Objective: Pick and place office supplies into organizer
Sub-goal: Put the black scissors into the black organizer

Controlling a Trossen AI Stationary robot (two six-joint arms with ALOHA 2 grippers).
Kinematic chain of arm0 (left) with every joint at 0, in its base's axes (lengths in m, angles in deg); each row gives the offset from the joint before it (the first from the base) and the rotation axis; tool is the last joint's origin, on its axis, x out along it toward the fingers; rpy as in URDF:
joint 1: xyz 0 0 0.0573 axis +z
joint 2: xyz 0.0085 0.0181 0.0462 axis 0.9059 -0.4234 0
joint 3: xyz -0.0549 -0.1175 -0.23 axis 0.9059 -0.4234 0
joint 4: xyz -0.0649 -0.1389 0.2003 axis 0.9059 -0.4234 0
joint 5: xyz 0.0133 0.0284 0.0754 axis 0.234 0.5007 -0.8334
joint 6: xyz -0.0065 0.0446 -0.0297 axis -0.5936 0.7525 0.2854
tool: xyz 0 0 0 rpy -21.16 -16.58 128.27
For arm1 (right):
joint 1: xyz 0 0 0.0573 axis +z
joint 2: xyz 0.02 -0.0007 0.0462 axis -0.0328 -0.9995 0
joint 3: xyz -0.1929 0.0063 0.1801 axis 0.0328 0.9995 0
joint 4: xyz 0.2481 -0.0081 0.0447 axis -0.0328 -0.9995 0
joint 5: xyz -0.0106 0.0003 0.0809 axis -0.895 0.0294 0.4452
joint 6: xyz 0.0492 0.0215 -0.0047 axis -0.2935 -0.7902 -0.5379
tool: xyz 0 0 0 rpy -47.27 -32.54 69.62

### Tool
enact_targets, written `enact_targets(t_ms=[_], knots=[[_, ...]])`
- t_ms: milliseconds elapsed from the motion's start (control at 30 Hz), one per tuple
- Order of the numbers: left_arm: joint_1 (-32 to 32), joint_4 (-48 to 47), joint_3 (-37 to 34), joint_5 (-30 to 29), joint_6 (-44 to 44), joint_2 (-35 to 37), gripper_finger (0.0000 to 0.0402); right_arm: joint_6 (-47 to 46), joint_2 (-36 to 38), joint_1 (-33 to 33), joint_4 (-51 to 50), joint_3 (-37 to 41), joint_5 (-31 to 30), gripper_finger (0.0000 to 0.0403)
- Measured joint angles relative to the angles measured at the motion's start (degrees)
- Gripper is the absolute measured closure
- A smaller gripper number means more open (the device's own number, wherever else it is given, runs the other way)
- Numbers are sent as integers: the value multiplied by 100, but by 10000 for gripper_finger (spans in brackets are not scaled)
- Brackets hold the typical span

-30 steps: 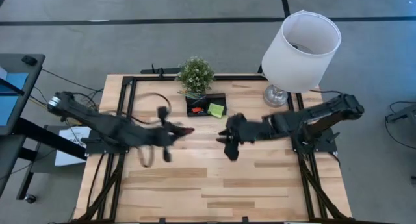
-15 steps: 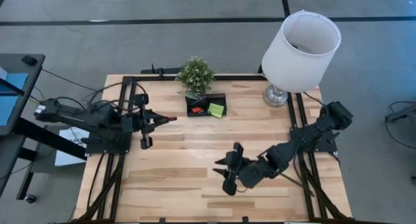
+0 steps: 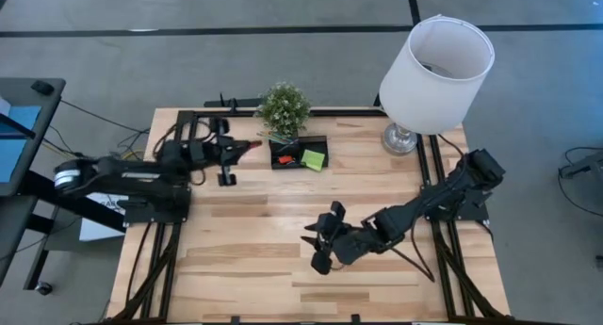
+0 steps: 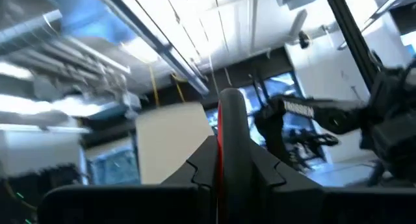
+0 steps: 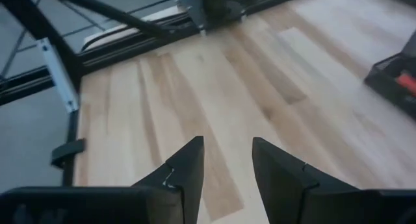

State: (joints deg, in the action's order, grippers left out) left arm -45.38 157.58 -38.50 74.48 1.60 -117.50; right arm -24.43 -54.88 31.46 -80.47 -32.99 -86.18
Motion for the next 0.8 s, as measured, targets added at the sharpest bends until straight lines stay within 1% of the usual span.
enact_targets(t_ms=[67,200,300,367,433,567,633,800], knots=[[206,421,169,267,-238,-588,378,127,19,-100,13,0,-2,280],[379,1137,761,526,-341,-1931,378,259,21,-290,13,0,15,280],[501,1162,1388,670,-214,-2804,378,271,24,-383,13,0,28,281],[595,1234,1829,768,-291,-3340,378,267,24,-397,13,0,46,281],[697,1149,2238,1008,-453,-3832,378,233,26,-371,12,0,68,281],[846,1199,2992,1272,-629,-4541,378,210,28,-234,-108,-2,115,281],[934,1191,3230,1324,-643,-4818,378,-36,30,-160,-266,0,118,281],[1184,1184,3466,1419,-656,-5237,378,-789,30,-24,-805,-1,133,281]])
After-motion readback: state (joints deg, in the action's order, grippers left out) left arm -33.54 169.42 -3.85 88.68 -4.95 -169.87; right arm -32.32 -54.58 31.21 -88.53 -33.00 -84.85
